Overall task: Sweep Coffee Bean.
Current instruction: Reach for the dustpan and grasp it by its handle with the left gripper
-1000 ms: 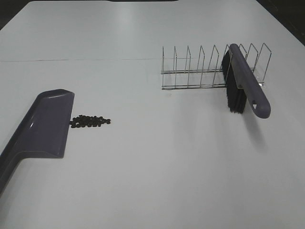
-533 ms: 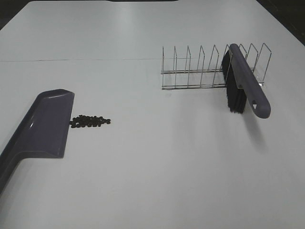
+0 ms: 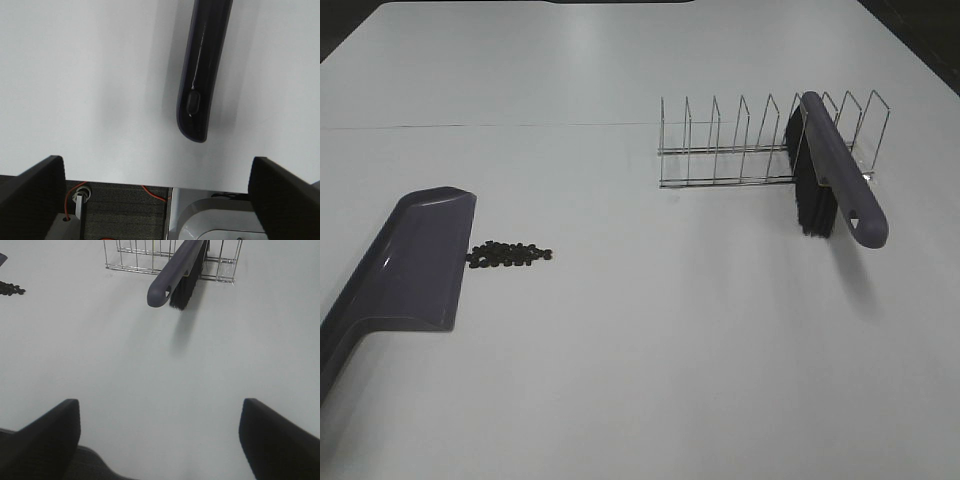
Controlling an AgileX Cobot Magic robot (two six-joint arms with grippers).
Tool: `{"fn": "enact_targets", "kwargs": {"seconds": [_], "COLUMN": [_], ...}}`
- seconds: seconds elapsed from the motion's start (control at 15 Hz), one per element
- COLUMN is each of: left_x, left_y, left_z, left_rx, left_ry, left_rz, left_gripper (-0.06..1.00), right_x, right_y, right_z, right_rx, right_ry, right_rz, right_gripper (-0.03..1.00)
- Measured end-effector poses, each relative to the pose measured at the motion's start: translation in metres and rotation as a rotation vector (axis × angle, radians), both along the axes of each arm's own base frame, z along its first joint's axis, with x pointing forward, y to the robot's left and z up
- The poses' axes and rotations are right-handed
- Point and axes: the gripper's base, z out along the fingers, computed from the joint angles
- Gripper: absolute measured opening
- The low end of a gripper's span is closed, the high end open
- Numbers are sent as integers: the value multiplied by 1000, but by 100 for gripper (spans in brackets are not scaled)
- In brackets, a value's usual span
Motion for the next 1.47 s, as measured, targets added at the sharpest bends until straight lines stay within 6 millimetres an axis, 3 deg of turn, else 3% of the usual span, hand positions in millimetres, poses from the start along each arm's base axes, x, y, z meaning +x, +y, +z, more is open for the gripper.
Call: {"fn": "enact_targets", "kwargs": {"seconds": [0.27, 0.47, 0.67, 1.07, 1.47], "left_x": [22, 36, 69, 96, 108], "left_y": [-1, -2, -3, -3, -29], "left_z": [-25, -32, -34, -52, -69], "left_rx": [-6, -10, -10, -7, 3], "left_ry": [47, 78, 80, 139, 185], "left_rz": [9, 13, 13, 6, -52], "left_gripper": [91, 91, 91, 91, 91], "right_x": [0, 0, 0, 0, 0], "right_y": [0, 0, 0, 0, 0], "right_z": [0, 0, 0, 0, 0], "right_rx": [0, 0, 3, 6, 7], "right_ry": [0, 0, 1, 1, 1], "right_rz": [0, 0, -2, -4, -4], "right_gripper": [76, 76, 76, 76, 76]}}
